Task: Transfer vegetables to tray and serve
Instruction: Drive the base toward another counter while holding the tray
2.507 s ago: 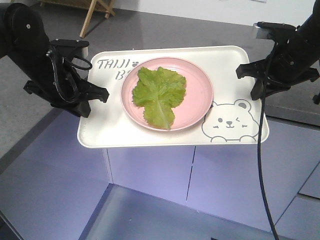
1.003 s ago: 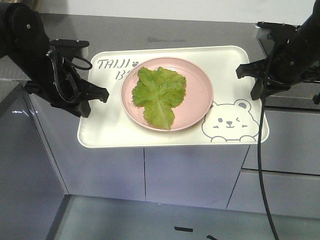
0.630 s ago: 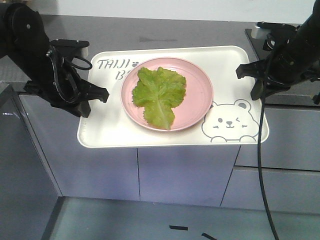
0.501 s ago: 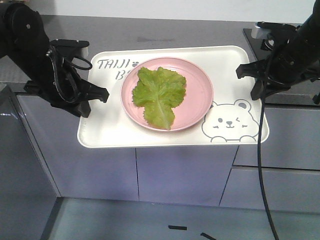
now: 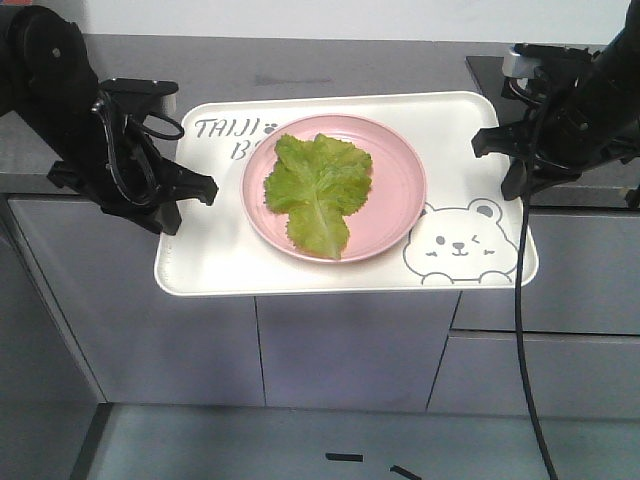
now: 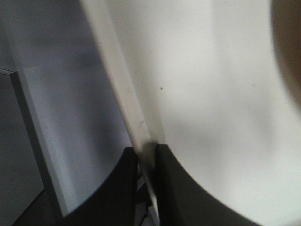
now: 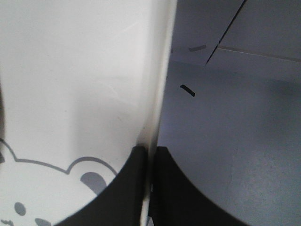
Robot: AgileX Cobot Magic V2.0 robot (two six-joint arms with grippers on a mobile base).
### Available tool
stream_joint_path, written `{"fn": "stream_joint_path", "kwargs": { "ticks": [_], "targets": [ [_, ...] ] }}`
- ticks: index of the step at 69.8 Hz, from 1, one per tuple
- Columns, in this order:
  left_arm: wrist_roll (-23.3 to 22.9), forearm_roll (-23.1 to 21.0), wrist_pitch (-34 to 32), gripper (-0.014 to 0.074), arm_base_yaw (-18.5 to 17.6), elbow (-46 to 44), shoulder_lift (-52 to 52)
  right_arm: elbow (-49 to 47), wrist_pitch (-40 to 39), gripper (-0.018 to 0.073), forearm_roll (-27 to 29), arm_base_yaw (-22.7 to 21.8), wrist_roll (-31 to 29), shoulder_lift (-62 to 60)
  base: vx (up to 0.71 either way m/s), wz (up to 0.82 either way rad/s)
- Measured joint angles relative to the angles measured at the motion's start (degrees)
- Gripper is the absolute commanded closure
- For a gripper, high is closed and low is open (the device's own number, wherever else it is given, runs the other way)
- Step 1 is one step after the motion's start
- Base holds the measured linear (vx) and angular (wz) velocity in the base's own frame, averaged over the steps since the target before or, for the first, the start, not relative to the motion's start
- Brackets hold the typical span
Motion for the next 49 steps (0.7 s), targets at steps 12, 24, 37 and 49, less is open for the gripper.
{"fn": "stream_joint_path", "kwargs": {
  "ticks": [12,24,37,49],
  "targets": [
    [0.0,-0.1,0.0,0.0602,-0.1,0.0,0.0,0.0,0.0,0.0569,0.0,0.0,0.0,0.0,0.03,-0.09],
    [0.0,-0.1,0.0,0.0602,-0.1,0.0,0.0,0.0,0.0,0.0569,-0.1,0.0,0.0,0.0,0.03,0.0],
    [0.0,0.0,0.0,0.0602,-0.1,0.0,0.0,0.0,0.0,0.0569,0.0,0.0,0.0,0.0,0.01,0.04],
    [0.0,0.0,0.0,0.0602,-0.1,0.0,0.0,0.0,0.0,0.0569,0.0,0.0,0.0,0.0,0.01,-0.03]
  ]
}}
